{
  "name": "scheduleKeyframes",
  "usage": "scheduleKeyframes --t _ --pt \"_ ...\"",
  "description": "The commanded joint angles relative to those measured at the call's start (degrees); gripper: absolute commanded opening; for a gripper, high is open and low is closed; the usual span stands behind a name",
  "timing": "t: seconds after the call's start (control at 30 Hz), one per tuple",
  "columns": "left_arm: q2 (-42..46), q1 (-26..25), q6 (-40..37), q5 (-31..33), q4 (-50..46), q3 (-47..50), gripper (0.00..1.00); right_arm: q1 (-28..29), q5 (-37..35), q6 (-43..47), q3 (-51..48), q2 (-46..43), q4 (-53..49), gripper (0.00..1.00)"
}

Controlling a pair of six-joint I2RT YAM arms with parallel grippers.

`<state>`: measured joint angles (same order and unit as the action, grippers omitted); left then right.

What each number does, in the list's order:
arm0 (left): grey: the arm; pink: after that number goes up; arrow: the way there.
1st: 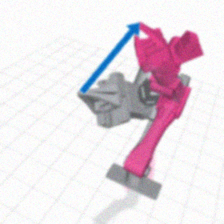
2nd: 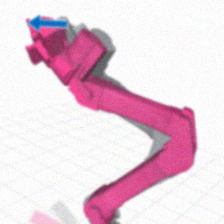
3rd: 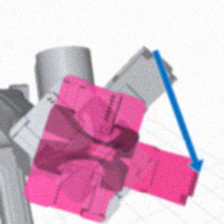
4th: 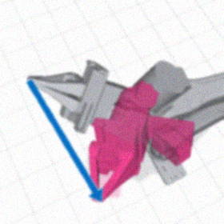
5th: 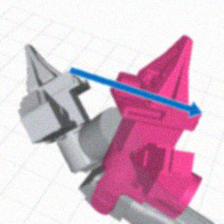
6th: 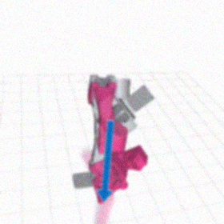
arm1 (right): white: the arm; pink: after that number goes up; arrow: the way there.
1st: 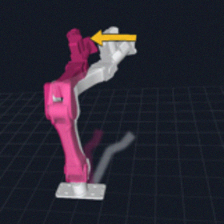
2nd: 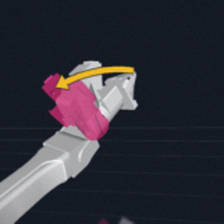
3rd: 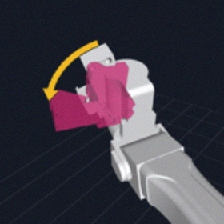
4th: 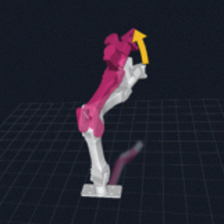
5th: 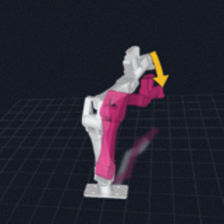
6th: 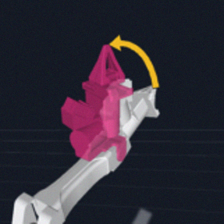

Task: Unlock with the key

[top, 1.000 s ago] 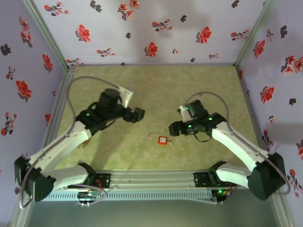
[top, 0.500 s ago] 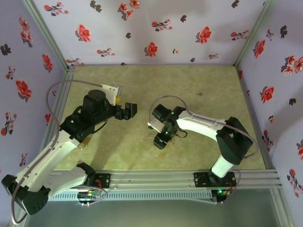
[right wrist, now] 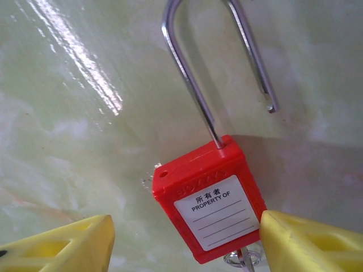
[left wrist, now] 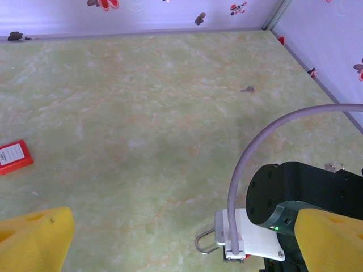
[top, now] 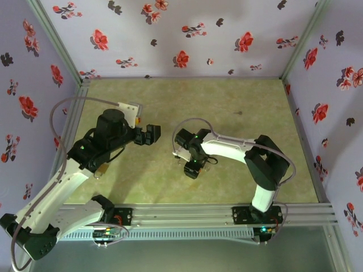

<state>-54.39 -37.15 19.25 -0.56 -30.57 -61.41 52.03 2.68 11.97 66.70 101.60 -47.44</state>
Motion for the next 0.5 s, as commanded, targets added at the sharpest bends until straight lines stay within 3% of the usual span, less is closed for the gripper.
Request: scheduleKeyframes --t 0.0,0.47 --pt "0.8 0.39 -1.22 1.24 -0.6 -1.36 1.0 0.31 -3.02 -0.68 0.56 1.67 -0.14 0.66" --pt "1.02 0.47 -1.23 1.14 -0.9 -1.44 1.0 0.42 -3.88 0.77 4.67 -1.62 -5.75 0.72"
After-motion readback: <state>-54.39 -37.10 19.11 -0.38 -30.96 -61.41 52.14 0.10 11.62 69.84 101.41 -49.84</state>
